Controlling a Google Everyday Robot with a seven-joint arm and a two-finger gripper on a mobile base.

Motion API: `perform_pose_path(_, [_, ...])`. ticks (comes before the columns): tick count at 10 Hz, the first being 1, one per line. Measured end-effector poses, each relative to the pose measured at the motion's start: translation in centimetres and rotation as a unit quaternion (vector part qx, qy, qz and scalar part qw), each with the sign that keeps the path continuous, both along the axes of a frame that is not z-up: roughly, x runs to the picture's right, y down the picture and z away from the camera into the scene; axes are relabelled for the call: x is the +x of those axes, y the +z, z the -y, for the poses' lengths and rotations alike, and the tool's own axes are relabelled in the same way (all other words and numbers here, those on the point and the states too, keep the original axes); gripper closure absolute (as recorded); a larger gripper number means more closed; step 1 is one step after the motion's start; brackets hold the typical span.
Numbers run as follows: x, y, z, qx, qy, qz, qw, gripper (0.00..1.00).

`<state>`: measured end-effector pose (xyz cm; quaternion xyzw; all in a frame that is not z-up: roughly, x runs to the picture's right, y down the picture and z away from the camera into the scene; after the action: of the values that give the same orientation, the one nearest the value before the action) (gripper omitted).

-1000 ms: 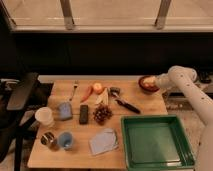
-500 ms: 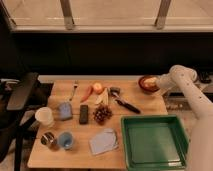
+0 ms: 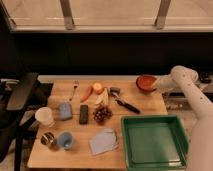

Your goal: Stack bowls into tray

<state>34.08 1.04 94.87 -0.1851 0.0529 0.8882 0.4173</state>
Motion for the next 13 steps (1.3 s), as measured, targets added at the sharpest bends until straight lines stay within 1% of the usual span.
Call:
perform_pose_path(1, [-0.3, 0.0, 0.0, 0.000, -0.002, 0.003, 1.0000, 0.91])
perform_pose_path(4, [0.3, -0.5, 0.0, 0.001, 0.000, 0.003, 1.0000, 0.91])
perform_pose_path(6, [0.1, -0.9, 0.3, 0.003, -0.002, 0.006, 1.0000, 0.91])
perform_pose_path(8, [0.1, -2.5, 1.2, 0.007, -0.013, 0.011, 0.9998, 0.91])
perform_pose_path(9, [0.3, -3.8, 1.7, 0.006, -0.028, 0.015, 0.9995, 0.91])
perform_pose_path(10, [0.7, -5.4, 2.2, 0.000, -0.044, 0.022, 0.9988, 0.91])
perform_pose_path(12, [2.1, -7.9, 2.4, -0.025, -0.072, 0.040, 0.9962, 0.91])
perform_pose_path(13, [3.0, -9.7, 2.0, -0.043, -0.090, 0.055, 0.9935, 0.91])
